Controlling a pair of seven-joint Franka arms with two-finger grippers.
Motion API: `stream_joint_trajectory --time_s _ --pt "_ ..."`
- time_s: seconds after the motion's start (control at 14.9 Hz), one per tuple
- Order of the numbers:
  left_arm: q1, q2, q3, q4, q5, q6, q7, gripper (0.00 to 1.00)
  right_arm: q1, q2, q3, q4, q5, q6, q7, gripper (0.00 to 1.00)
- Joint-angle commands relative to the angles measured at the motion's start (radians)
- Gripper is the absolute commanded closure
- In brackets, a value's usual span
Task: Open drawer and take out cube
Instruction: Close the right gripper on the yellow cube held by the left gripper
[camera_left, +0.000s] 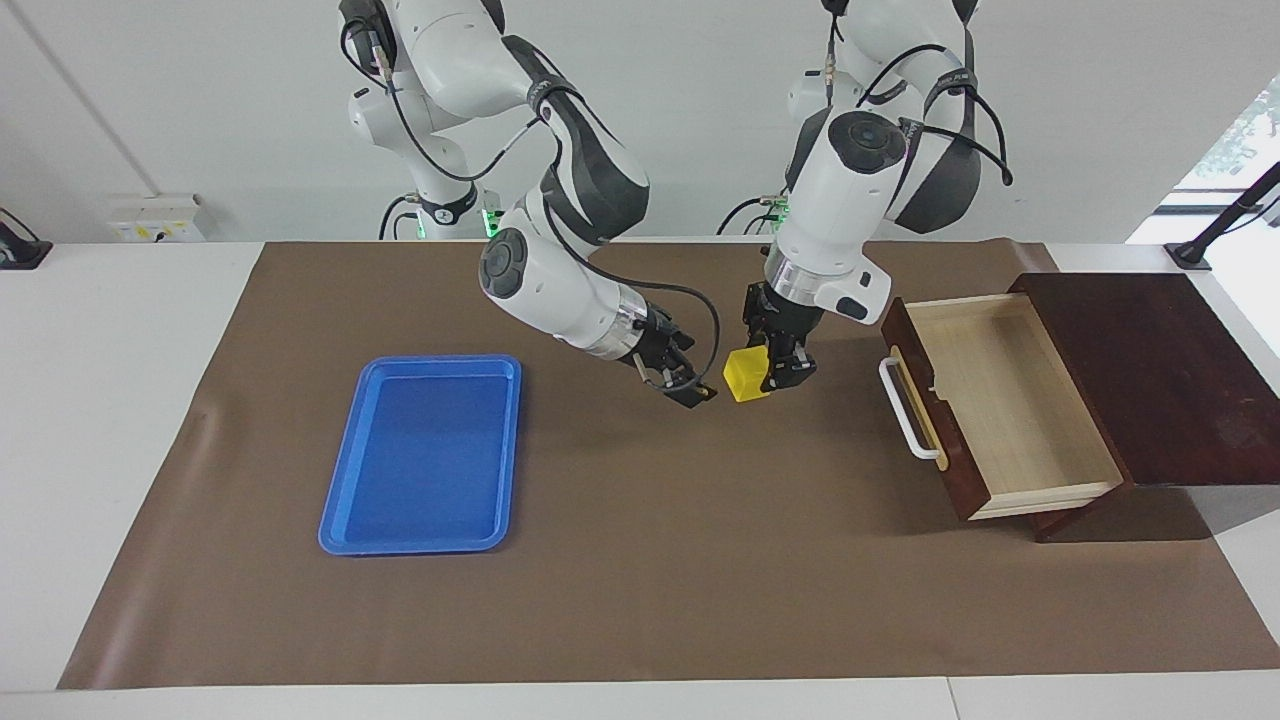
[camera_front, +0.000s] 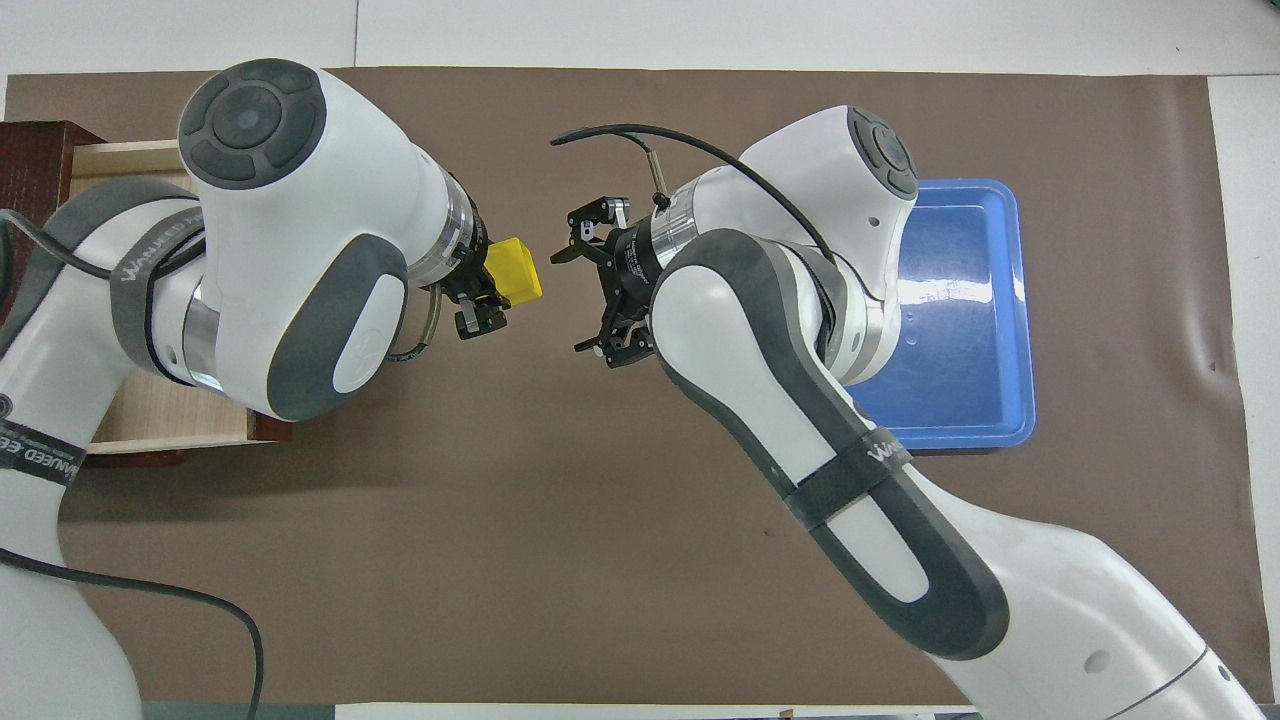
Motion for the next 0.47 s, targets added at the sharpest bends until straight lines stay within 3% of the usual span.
stream_joint_trajectory --time_s 0.0,0.4 --pt "-0.014 -0.006 0.011 -0.018 0.012 0.025 -0.025 1.00 -0.004 -0.003 -0.001 0.011 -0.016 0.005 -0.010 0.05" --pt "-0.025 -0.006 0.011 -0.018 0.012 0.027 -0.025 1.00 -0.004 0.081 -0.003 0.141 -0.043 -0.009 0.053 0.08"
